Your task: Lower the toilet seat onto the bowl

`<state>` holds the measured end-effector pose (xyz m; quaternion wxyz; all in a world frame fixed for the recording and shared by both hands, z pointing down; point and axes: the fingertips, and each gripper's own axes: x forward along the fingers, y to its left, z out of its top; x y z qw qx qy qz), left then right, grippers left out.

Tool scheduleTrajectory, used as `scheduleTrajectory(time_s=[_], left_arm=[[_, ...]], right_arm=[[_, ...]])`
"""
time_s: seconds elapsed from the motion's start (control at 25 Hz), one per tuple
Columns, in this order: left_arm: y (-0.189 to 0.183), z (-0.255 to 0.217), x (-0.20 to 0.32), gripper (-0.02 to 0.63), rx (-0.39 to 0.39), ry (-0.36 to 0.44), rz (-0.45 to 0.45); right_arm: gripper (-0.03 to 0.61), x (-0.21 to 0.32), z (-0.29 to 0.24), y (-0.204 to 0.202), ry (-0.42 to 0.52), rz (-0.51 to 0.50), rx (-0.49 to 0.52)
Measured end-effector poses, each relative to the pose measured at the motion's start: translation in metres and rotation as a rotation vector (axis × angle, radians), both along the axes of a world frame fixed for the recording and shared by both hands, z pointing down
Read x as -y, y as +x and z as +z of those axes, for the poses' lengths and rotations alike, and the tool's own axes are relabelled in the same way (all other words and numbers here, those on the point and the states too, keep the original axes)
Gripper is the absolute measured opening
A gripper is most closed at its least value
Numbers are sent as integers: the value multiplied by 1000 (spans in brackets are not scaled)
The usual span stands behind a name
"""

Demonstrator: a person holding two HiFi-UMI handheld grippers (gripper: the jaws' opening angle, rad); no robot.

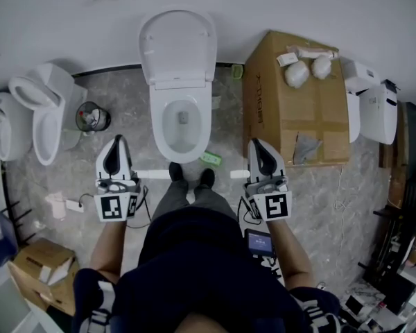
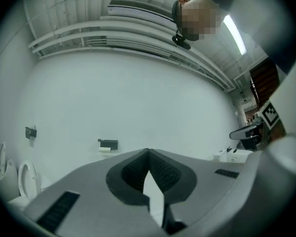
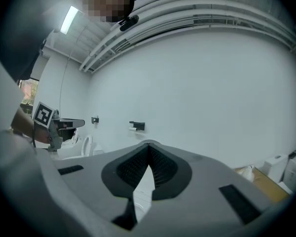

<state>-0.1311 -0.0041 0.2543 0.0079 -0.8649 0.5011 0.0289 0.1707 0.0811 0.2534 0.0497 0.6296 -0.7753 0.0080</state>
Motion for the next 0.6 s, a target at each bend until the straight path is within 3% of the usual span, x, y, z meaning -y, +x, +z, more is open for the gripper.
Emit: scheduleTrajectory(time_s=[0.28, 0.44, 0.6], left_arm=[[3, -9, -7, 23, 2, 30, -8], [7, -11, -6, 23, 10, 39, -5], [10, -10, -3, 23, 12, 42, -5]], right_arm=[[18, -3, -3, 4, -54, 29, -45], [18, 1, 0, 3, -71, 28, -129], [18, 5, 3, 2, -81, 24, -129]])
